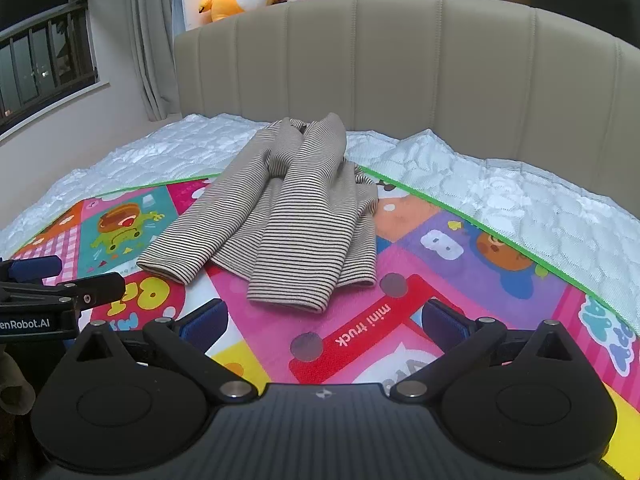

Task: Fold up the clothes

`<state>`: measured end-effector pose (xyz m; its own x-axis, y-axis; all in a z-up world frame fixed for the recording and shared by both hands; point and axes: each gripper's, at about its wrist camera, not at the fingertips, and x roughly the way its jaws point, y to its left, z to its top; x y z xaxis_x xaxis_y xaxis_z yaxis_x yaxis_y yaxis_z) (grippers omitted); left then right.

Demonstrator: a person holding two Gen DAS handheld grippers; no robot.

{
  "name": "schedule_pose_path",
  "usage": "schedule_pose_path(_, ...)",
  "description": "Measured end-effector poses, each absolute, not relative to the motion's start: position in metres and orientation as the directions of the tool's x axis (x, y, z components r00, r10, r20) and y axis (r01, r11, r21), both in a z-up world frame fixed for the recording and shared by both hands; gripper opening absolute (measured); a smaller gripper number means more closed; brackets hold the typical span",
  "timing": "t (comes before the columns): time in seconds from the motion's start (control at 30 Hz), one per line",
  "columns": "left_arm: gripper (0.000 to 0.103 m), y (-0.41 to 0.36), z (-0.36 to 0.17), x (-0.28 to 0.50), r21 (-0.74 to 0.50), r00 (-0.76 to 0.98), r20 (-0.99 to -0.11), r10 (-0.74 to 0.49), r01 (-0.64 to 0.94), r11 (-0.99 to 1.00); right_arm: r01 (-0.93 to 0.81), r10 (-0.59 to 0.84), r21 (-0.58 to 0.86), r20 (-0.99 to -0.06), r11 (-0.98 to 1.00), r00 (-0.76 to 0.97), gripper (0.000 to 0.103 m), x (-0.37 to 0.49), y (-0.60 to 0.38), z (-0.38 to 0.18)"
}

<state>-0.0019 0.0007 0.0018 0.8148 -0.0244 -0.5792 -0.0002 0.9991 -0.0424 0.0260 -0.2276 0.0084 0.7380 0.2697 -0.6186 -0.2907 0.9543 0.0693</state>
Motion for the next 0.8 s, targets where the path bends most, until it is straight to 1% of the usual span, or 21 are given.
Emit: schedule_pose_path(0.8, 0.103, 0.0036, 0.0002, -0.0032, -0.049, 0.814, -0.581, -0.022, -0.008, 0.999, -0.297, 0.276, 0.073, -0.623, 0.952, 0.732, 0.103, 0.0299, -0.2276, 0.0088)
